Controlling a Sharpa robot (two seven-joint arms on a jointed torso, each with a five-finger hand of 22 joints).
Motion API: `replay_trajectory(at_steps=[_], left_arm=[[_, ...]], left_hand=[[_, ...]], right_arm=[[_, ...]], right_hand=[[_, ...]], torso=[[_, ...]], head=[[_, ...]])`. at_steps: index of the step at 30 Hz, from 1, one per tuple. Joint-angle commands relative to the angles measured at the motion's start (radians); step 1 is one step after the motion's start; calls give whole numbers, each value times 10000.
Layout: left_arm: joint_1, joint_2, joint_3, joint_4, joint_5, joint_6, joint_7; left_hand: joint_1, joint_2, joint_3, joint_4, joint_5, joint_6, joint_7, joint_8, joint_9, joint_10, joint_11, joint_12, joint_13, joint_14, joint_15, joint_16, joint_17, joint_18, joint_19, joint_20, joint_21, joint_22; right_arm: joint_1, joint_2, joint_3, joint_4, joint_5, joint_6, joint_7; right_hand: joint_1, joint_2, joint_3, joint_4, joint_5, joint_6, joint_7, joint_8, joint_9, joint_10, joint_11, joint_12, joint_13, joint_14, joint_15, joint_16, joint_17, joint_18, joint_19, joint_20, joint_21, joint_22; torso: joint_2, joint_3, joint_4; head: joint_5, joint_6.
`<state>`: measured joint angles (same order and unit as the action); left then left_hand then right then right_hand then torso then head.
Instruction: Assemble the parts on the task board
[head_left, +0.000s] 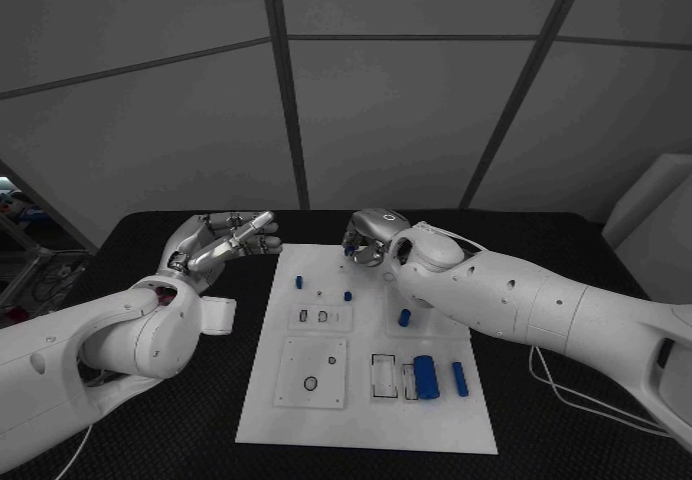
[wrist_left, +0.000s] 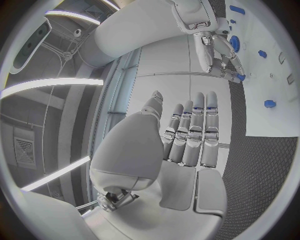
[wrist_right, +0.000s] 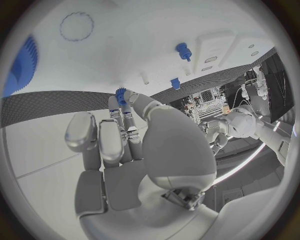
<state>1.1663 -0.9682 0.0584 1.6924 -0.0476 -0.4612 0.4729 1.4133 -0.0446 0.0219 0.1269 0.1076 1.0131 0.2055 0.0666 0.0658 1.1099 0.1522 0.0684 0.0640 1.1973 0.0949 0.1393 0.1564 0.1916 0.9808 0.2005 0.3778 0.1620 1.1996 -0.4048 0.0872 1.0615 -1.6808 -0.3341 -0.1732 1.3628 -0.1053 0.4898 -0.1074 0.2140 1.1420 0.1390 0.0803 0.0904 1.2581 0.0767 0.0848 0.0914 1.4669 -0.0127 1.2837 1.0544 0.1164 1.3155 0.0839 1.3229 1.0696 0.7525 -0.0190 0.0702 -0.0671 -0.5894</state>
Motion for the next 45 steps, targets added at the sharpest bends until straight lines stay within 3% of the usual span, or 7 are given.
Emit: replay_trajectory(at_steps=[1,18,22,28,34,40,45], left_arm=[[26,2,13,23,-8,130,31],[50,20,15,7,-8,122,-6],[56,18,15,4,-8,118,-9],[61,12,16,-16,-8,147,-24],[63,-33,16,-33,-7,220,-48],[65,-121,16,-32,-7,255,-64],[69,-152,15,-37,-6,292,-85]], left_hand=[[-16,87,-9,-48,-46,-15,30,-36,-12,-58,-1,-65,-11,-6,18,-36,10,-96,59,9,33,-10],[-17,88,-6,-61,-46,-25,32,-36,-12,-72,2,-64,-11,-5,21,-53,15,-97,57,11,33,-12],[-16,89,-4,-66,-45,-30,33,-37,-13,-80,4,-66,-12,-9,23,-60,16,-97,57,12,34,-13],[-20,89,-4,-72,-46,-42,38,-40,-14,-96,9,-69,-13,-15,27,-74,18,-98,55,14,33,-14],[-23,90,-4,-75,-46,-49,42,-42,-14,-106,12,-70,-14,-19,30,-83,19,-100,54,16,33,-15],[-24,93,-2,-76,-46,-51,42,-41,-14,-109,13,-70,-14,-20,31,-86,20,-100,53,17,33,-16],[-23,101,3,-80,-44,-50,41,-39,-13,-109,13,-67,-13,-20,32,-91,21,-100,53,18,33,-16]], right_arm=[[1,37,-12,-99,-119,137,4],[2,139,-13,-204,-85,340,85],[3,136,-13,-221,-82,255,64],[2,30,-12,-44,-80,2,13],[-1,-584,-10,732,-77,-390,-66],[14,-1741,1,1843,435,-694,-112],[109,-2839,124,2569,1539,-365,-132]], right_hand=[[26,3,38,38,-39,19,-2,10,11,107,-109,-48,-20,231,-46,45,-2,-176,42,37,31,-2],[-154,-138,60,100,-115,-345,84,-176,-50,-248,0,-223,-72,198,45,69,-41,-160,-66,108,16,-68],[-387,-471,131,165,-272,-1608,240,-205,-265,-1464,261,-239,-290,37,250,-217,-549,-56,-434,284,-282,-621],[-344,-617,-148,153,-442,-2176,308,-178,-226,-2451,388,-186,-281,-87,361,-514,-1040,53,-747,417,-608,-1162],[-289,-526,-212,183,-374,-1989,314,-93,-165,-2357,375,-17,-253,-67,353,-499,-1031,32,-655,424,-555,-1056],[-482,-505,-174,386,-292,-1465,304,54,-65,-1538,269,415,-194,85,286,-164,-566,-65,-342,377,-270,-559],[-1134,-811,-528,844,-55,-1120,141,135,-11,-606,43,795,-78,194,129,160,-127,-127,-149,258,-64,-214]], torso=[[6,2,-7],[15,4,-23],[15,5,-28],[20,17,-40],[8,22,-72],[-13,56,-212],[-32,79,-287]], head=[[-11,-9],[53,-59],[44,-67],[37,-50],[55,-49],[91,-8],[45,13]])
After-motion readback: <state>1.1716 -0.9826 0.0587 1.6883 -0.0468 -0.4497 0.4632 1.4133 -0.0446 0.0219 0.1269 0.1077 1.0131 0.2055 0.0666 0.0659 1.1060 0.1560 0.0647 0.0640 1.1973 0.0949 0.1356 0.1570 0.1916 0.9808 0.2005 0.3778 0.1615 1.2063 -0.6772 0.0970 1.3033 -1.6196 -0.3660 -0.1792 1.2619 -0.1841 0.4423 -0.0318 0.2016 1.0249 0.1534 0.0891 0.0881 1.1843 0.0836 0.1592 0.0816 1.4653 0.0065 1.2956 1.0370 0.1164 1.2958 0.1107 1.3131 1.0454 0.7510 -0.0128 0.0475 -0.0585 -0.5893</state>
